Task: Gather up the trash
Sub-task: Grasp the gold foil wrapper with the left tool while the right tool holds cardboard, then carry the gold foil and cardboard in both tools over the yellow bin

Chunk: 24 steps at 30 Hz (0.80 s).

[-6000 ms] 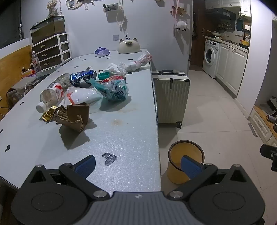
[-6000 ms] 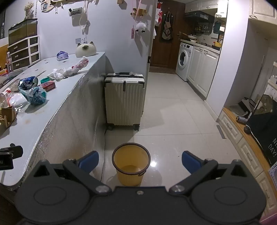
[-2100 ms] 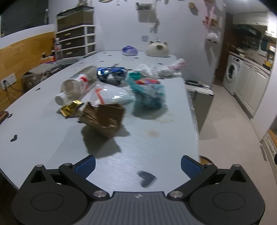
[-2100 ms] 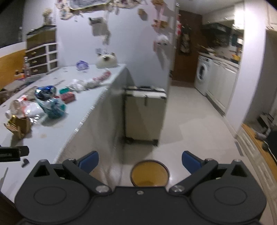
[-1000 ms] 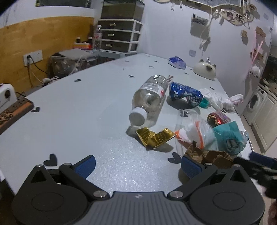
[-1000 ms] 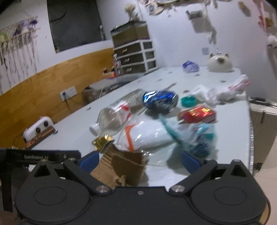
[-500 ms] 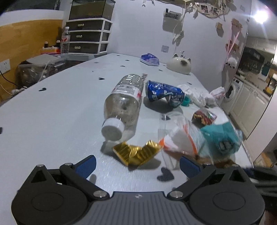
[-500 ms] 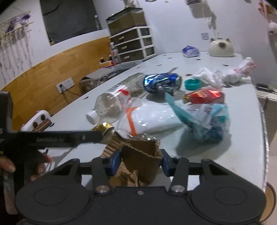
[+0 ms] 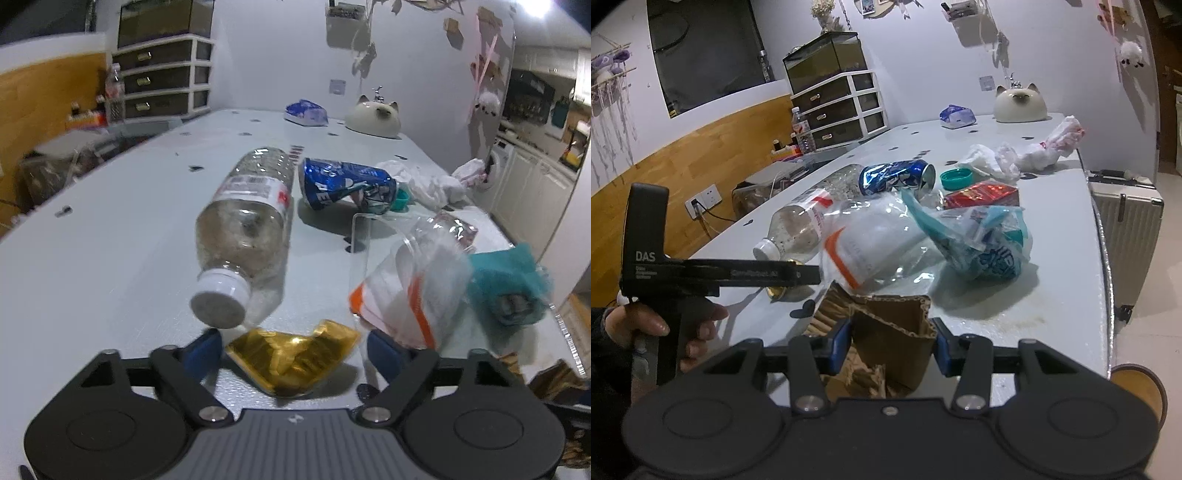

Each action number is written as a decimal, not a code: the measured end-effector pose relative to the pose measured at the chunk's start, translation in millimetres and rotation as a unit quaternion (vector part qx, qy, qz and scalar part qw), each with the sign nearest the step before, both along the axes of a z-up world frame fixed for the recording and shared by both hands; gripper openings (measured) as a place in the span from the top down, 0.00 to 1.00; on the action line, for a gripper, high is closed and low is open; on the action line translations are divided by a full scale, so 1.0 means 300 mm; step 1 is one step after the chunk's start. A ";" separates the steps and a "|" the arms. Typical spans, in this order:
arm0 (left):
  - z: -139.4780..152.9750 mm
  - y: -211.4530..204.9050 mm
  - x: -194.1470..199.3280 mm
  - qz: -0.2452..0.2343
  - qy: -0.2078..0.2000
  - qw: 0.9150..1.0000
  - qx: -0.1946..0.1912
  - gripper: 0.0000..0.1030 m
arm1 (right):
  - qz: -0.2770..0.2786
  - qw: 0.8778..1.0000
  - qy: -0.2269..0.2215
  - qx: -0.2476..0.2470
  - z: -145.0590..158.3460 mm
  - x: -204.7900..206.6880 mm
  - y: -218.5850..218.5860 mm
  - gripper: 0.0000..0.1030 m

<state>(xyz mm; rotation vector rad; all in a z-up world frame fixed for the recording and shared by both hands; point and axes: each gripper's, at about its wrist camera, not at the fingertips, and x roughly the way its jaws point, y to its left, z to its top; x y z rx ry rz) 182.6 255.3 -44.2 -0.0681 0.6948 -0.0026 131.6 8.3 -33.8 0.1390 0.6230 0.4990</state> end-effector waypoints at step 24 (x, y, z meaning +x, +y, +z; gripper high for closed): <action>0.116 -0.192 -0.347 0.036 -0.051 0.998 0.025 0.23 | -0.032 0.998 -0.046 0.004 0.056 -0.174 -0.147 0.61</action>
